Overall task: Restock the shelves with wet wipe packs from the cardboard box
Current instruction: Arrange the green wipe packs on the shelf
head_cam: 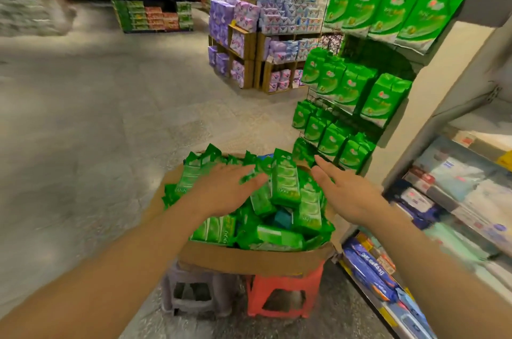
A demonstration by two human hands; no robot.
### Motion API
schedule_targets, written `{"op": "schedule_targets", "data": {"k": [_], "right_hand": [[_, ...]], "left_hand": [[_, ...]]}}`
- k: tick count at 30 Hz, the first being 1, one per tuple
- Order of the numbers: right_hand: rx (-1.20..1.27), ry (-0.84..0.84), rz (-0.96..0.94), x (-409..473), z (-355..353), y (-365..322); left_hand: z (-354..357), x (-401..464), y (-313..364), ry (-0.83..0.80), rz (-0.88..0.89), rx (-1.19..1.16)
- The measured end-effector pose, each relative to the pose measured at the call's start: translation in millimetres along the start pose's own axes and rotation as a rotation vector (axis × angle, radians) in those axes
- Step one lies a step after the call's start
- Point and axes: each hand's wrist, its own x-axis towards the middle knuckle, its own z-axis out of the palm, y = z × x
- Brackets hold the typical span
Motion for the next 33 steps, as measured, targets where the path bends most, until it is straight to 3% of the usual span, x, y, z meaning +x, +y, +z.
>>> {"op": "schedule_targets", "data": {"k": [5, 14, 19, 26, 33], "right_hand": [[0.019, -0.083, -0.069, 54, 22, 23], [0.016, -0.212, -0.138, 114, 59, 27], [-0.028, -0.231, -0.141, 129, 92, 9], [-0.088, -0.462, -0.136, 131, 146, 10], [0.001, -0.596, -0.086, 126, 174, 25]], "left_hand": [[32, 30, -5, -0.014, -0.093, -0.238], [89, 50, -53, -0.204, -0.254, -0.348], [127, 61, -75, -0.296, -0.189, -0.302], [165, 75, -87, -0.475, -0.030, -0.168], [176, 82, -90, -0.348, -0.017, -0.225]]}}
